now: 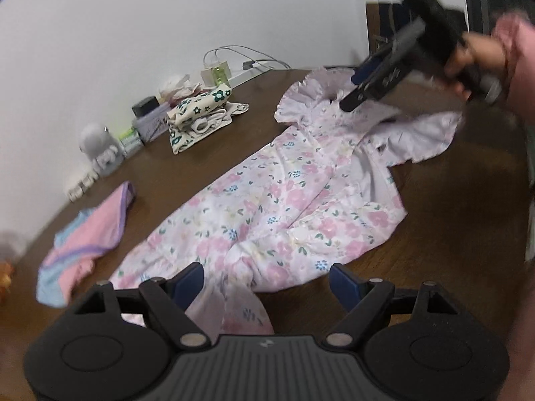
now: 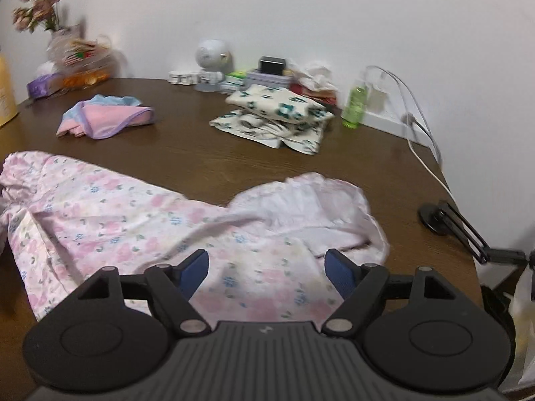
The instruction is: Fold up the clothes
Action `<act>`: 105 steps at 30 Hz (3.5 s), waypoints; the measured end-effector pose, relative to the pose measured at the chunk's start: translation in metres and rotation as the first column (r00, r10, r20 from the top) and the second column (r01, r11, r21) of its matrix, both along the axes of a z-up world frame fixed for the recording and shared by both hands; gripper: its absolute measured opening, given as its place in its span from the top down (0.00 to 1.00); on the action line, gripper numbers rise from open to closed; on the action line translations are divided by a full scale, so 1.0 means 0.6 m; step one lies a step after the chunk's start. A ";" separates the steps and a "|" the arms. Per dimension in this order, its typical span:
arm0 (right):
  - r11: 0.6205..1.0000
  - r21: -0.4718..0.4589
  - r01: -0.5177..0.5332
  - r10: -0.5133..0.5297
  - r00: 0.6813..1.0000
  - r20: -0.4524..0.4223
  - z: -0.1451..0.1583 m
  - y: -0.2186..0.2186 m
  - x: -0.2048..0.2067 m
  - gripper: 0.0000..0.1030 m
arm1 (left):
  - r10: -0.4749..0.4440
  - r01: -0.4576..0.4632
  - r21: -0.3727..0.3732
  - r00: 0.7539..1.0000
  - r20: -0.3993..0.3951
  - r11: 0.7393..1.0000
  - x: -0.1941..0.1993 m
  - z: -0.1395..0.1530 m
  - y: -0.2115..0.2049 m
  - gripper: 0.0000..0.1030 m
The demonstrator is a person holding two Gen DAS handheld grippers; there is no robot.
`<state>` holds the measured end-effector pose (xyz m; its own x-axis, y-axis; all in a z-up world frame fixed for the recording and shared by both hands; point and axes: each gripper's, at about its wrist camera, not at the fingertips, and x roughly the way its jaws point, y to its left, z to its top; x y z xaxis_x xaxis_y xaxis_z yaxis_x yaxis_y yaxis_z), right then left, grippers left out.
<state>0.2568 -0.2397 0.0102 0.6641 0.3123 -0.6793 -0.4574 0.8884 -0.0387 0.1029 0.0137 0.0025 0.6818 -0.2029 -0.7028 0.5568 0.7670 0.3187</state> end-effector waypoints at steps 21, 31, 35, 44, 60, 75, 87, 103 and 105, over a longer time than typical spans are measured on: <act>0.923 0.381 -0.064 0.173 0.950 -0.260 0.019 0.137 0.107 0.97 | -0.034 0.040 0.048 0.992 -0.119 0.998 -0.005 -0.052 -0.018 0.90; 0.955 0.293 -0.043 0.120 0.961 -0.251 0.027 0.121 0.084 0.63 | 0.044 -0.043 -0.100 0.999 0.008 0.994 0.010 0.048 0.029 0.42; 0.965 0.254 -0.071 0.128 0.968 -0.215 0.035 0.108 0.042 0.49 | -0.014 0.013 -0.030 0.999 -0.033 0.999 0.072 0.041 -0.017 0.39; 0.951 0.011 -0.308 0.306 0.942 -0.139 -0.004 0.127 -0.094 0.40 | -0.070 0.076 0.058 0.993 -0.091 0.995 0.135 -0.038 -0.094 0.55; 0.958 0.061 -0.281 0.287 0.946 -0.152 -0.069 0.067 -0.096 0.27 | 0.019 -0.025 0.290 1.000 0.024 0.957 0.263 0.008 -0.119 0.98; 0.952 0.139 -0.273 0.294 0.941 -0.164 -0.060 0.033 -0.117 0.24 | 0.192 -0.210 0.279 0.977 0.093 0.937 0.411 0.038 -0.044 0.49; 0.972 0.198 -0.128 0.152 0.982 -0.110 -0.030 -0.012 -0.098 0.24 | 0.145 -0.116 0.183 0.978 -0.152 0.976 0.257 0.005 0.006 0.30; 0.975 0.217 -0.037 0.067 0.989 -0.134 -0.041 -0.051 -0.117 0.24 | 0.515 -0.504 0.241 0.857 0.017 0.830 0.394 0.022 0.154 0.45; 0.975 0.222 -0.032 0.061 0.991 -0.123 -0.036 -0.057 -0.118 0.24 | 0.516 -0.511 0.184 0.856 0.020 0.840 0.371 0.037 0.165 0.40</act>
<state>0.1862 -0.2739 -0.0113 0.5574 0.4912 -0.6693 -0.4870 0.8464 0.2155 0.3257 0.1129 0.0248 0.6323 0.2997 -0.7144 0.1100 0.8781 0.4657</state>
